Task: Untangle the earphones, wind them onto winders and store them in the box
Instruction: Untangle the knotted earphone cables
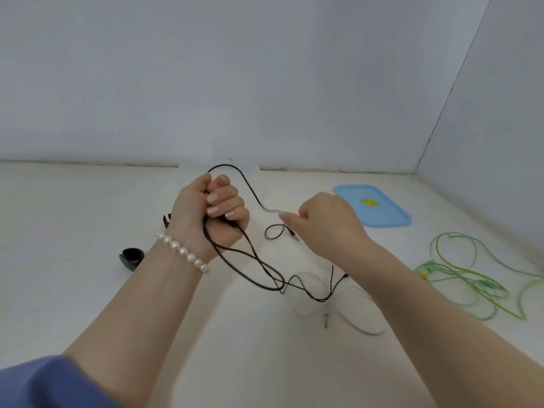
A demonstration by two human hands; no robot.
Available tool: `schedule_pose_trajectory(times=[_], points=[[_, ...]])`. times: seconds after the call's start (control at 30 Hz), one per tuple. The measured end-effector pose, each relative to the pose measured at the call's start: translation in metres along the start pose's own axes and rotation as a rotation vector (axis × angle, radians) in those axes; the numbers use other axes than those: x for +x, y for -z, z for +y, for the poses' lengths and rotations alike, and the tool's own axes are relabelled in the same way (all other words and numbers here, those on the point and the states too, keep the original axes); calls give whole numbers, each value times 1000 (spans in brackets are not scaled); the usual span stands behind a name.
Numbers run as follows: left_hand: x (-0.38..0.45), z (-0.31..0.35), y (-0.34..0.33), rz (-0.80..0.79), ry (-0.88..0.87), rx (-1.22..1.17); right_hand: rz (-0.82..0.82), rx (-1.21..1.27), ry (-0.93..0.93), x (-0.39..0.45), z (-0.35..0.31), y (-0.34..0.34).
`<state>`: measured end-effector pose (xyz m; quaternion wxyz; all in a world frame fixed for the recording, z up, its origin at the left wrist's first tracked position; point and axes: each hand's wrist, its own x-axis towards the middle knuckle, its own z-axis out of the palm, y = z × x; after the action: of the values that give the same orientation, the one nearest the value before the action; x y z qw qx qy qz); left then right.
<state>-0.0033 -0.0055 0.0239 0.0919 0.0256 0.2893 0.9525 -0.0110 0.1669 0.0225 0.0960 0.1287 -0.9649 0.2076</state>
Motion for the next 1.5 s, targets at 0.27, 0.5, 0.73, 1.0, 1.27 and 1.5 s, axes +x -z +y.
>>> schedule_pose_trajectory(times=[0.27,0.5,0.73,1.0,1.27,1.5], points=[[-1,-16,-12,251,-334,657,-571,957,0,-13,-17,-15],[-2,14,2,367,-328,1036,-261,1157,-96,0,-1,-2],[-24,66,31,795,-273,1594,-75,1386,-255,7,15,12],[-43,33,-37,-93,-590,972,-123,736,-8,-6,-5,12],[-17,10,-30,71,-335,1267,-147,759,28,-5,-5,11],[-15,2,-35,60,-72,1505,-323,1070,12,-2,4,20]])
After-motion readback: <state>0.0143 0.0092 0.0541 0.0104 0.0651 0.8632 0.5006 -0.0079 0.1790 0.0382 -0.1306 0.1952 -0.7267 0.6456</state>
